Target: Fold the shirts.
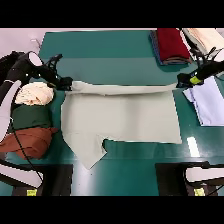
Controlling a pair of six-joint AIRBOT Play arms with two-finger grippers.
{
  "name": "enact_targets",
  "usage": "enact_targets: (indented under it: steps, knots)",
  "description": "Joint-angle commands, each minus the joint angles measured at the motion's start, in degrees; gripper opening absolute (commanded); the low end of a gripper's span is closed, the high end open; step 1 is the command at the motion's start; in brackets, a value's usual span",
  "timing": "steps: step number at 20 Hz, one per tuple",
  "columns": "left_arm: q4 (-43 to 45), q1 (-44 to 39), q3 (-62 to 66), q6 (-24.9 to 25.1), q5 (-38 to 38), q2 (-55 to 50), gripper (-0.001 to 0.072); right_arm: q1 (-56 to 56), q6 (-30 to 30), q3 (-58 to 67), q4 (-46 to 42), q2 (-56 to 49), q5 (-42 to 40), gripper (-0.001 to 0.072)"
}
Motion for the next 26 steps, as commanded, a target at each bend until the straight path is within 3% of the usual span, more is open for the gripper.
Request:
enact_targets:
  steps: [1, 2, 3, 6, 8, 15, 20, 26]
  knots:
    - [-0.13, -0.02, -3.54, -1.68, 0.33, 0.13, 0.0509, -0.31, 0.00, -5.81, 2.95, 1.95, -3.48, 0.0394]
    - [0.00, -0.04, -3.52, -3.41, -0.24, 0.96, 0.0550, -0.76, 0.00, -5.57, 4.26, 2.34, -3.23, 0.0402]
    - [0.09, -0.04, -3.56, -3.61, -1.33, 2.29, 0.0493, -1.22, -0.02, -5.66, 5.68, 3.45, -2.89, 0.0400]
    - [2.32, -0.04, -7.96, -4.15, -3.43, 10.95, 0.0491, -1.75, -0.24, -5.77, 6.93, 8.85, 0.52, 0.0386]
    - [2.91, -0.04, -17.77, -5.73, -3.34, 19.71, 0.0491, -1.66, -1.62, -7.19, 7.13, 13.66, 2.16, 0.0386]
    - [0.90, -0.04, -53.00, -13.03, -2.93, 45.92, 0.0491, 0.81, -1.64, -16.09, 7.19, 24.02, -4.07, 0.0386]
    - [-7.10, -0.04, -61.42, -12.94, 0.11, 48.41, 0.0491, 0.74, -1.62, -16.65, 7.23, 23.28, -3.48, 0.0387]
    - [-15.96, -5.27, -66.23, -11.50, 10.71, 48.28, 0.0490, 0.74, -1.60, -16.63, 7.23, 23.32, -3.02, 0.0386]
